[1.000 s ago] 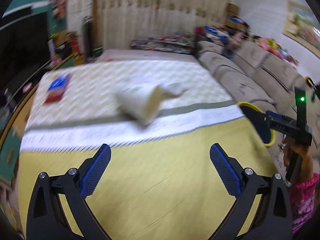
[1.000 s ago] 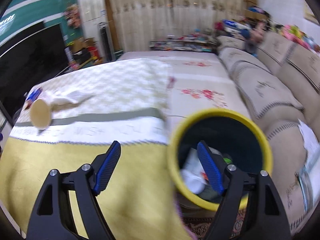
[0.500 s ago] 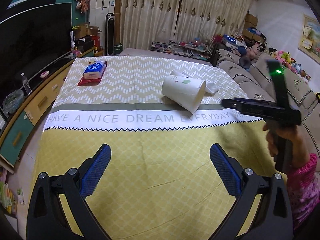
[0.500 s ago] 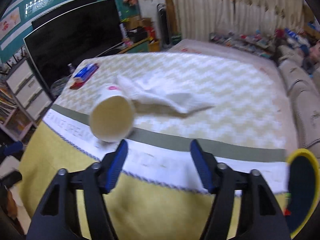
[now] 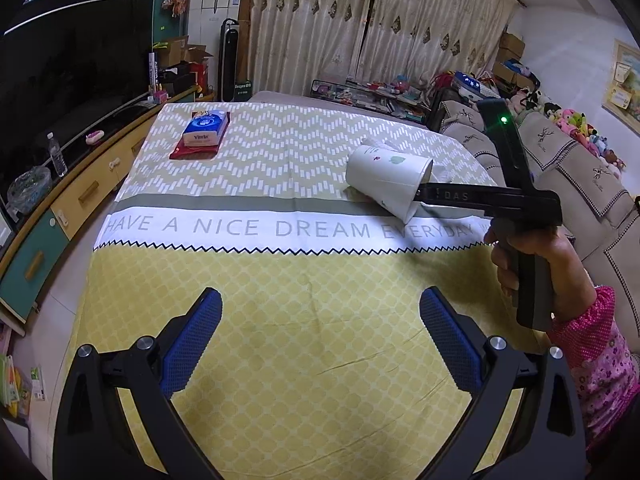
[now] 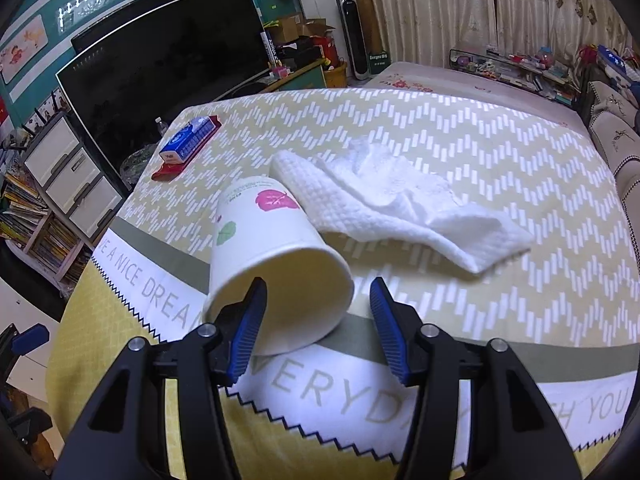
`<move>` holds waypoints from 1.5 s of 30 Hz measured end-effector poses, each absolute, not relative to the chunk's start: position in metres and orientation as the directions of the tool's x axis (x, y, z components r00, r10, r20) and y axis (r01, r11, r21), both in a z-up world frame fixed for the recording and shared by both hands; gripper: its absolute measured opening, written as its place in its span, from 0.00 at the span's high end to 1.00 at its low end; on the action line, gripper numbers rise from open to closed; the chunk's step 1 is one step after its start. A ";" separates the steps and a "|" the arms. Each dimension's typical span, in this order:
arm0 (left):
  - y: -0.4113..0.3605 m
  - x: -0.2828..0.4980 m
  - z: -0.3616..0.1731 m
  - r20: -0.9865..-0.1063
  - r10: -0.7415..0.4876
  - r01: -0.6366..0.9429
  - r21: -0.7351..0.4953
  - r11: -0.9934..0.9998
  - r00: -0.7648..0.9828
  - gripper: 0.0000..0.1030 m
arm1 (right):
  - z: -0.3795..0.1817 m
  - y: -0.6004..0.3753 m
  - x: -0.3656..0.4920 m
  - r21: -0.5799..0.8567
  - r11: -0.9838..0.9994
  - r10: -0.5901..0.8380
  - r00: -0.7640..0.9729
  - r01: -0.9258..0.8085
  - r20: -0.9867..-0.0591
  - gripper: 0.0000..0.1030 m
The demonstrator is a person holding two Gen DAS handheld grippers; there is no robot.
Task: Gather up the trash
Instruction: 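Grasp the white paper cup by its rim with the right gripper, then carry the paper cup over the yellow bin and release it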
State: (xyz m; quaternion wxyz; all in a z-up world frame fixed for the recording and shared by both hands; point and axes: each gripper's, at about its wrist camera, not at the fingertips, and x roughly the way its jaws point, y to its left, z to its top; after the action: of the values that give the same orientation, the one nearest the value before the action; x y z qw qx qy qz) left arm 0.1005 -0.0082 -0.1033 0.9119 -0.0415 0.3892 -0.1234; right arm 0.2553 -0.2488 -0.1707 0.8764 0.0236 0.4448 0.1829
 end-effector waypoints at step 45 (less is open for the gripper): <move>-0.111 0.119 -0.097 -0.726 -0.336 0.384 -0.108 0.917 0.600 0.05 | -0.175 -0.593 0.095 0.133 0.907 -0.140 0.583 0.400 -0.800 0.96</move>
State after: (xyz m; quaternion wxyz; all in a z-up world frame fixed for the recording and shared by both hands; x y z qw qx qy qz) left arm 0.1194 -0.1114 -0.0969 0.8939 0.0297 0.3993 -0.2014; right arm 0.0947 -0.5934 -0.1753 0.8768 0.1514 0.4296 -0.1540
